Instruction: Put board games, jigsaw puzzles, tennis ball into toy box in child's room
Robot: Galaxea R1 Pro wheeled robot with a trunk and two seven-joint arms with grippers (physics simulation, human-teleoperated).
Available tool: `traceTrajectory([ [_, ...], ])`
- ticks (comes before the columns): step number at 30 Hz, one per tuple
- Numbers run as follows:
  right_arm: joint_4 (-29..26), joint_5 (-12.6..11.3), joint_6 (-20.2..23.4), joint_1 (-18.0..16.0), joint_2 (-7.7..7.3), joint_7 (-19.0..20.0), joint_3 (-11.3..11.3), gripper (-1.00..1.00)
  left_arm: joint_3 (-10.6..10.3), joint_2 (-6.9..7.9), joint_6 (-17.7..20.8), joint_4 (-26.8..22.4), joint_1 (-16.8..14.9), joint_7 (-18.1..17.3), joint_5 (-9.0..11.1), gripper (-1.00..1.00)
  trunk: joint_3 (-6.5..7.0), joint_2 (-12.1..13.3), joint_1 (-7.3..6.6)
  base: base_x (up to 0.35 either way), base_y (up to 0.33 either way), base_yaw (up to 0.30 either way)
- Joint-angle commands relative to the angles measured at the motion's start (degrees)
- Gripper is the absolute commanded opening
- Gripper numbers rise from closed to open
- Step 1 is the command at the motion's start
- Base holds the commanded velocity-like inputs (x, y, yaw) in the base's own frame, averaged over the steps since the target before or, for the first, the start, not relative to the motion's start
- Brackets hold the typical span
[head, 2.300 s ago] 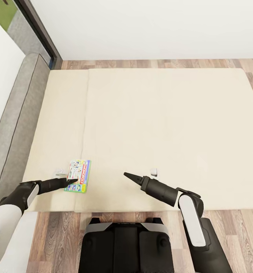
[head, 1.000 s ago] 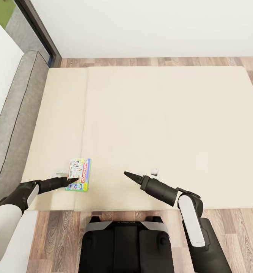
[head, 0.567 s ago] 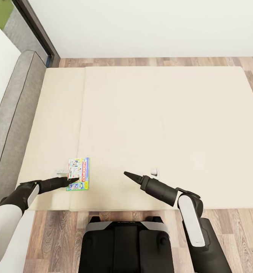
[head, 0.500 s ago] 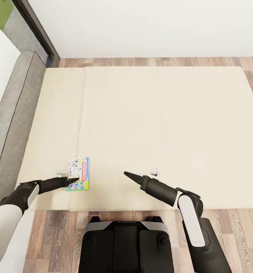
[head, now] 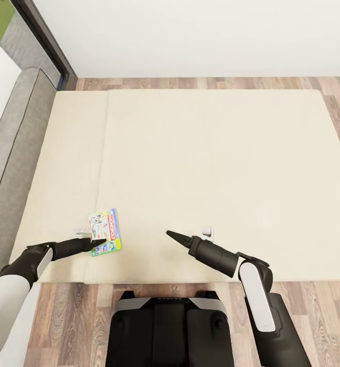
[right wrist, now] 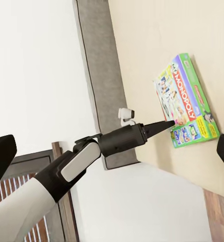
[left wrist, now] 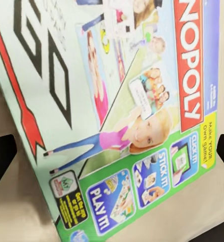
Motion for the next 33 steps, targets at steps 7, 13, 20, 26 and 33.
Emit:
traceTrajectory([
  [7,0.0,0.1,0.3,-0.1,0.03,0.2,-0.1,1.0,0.4,-0.03,0.6,0.0,0.0,-0.3,-0.1,1.0,-0.06,-0.1,0.03,0.0,-0.017,0.0],
  [13,0.0,0.1,0.3,0.0,0.03,0.2,-0.1,1.0,0.4,0.04,0.6,0.0,0.0,-0.3,-0.1,1.0,-0.06,-0.1,0.03,0.0,-0.001,0.0],
  [20,0.0,0.1,0.3,0.0,0.03,0.2,-0.1,1.0,0.7,0.2,0.5,0.0,0.0,-0.3,-0.1,1.0,-0.06,-0.1,0.03,0.0,0.0,0.0],
  [26,0.0,0.1,0.3,0.0,0.03,0.2,-0.1,1.0,0.8,0.38,0.5,-1.6,0.0,-0.3,0.0,1.0,-0.06,-0.1,0.03,0.0,0.0,0.0],
  [33,0.0,0.1,0.3,-0.1,0.03,0.2,-0.1,1.0,1.0,0.4,0.5,-2.4,0.0,-0.2,0.1,1.0,-0.06,-0.1,0.03,0.0,0.0,0.0],
])
